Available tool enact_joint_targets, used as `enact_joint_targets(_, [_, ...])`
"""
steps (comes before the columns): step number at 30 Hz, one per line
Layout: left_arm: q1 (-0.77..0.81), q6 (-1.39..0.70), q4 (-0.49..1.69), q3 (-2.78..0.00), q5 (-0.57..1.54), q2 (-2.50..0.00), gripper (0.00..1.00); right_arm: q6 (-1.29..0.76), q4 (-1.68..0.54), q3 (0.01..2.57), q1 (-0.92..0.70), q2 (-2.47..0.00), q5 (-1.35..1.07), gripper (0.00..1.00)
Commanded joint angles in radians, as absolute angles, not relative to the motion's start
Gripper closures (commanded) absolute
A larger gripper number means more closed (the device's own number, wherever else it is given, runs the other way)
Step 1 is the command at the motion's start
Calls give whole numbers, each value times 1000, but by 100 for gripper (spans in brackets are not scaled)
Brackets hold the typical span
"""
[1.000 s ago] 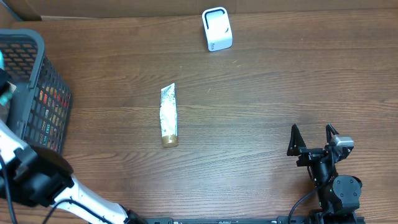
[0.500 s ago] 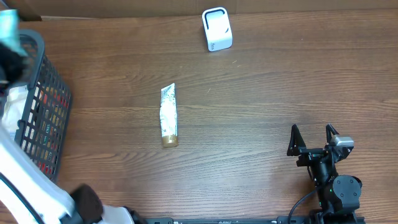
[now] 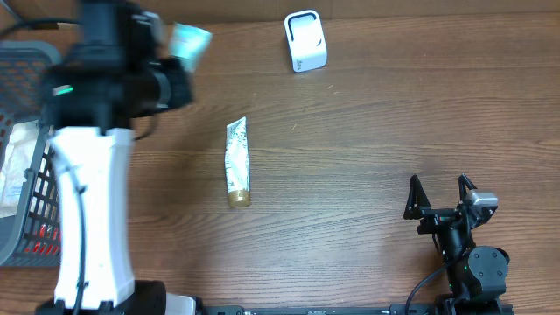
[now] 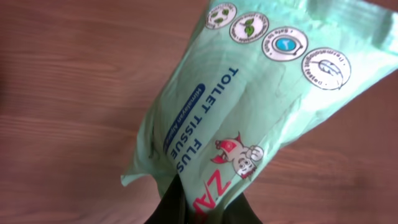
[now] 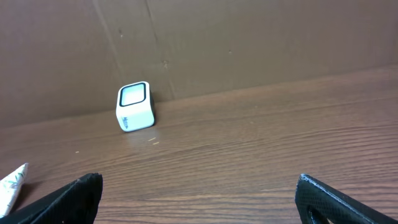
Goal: Scan the item barcode
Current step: 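Carry the green tissue pack out and drop it right of the tube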
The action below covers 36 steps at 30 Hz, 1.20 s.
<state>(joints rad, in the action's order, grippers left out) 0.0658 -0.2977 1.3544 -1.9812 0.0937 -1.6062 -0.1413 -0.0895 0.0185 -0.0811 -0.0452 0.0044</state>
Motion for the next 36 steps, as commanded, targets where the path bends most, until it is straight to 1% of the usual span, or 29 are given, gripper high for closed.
enact_joint_targets(1, [193, -394, 1221, -1778, 67, -1610, 96, -138, -83, 8, -85, -44, 7, 0])
enact_joint_targets(7, [358, -495, 946, -1491, 22, -1636, 96, -138, -84, 8, -85, -44, 7, 0])
enact_joint_targets(12, [416, -537, 815, -1404, -4, -1706, 96, -138, -83, 8, -85, -44, 7, 0])
enact_joint_targets(16, [447, -585, 770, -1394, 4, -1799, 96, -138, -83, 8, -85, -44, 7, 0])
enact_joint_targets(21, [488, -585, 720, -1394, 19, -1892, 96, -138, -83, 8, -85, -44, 7, 0])
enact_joint_targets(36, [516, -607, 690, -1394, 36, -2003, 96, -138, -83, 8, -85, -44, 7, 0])
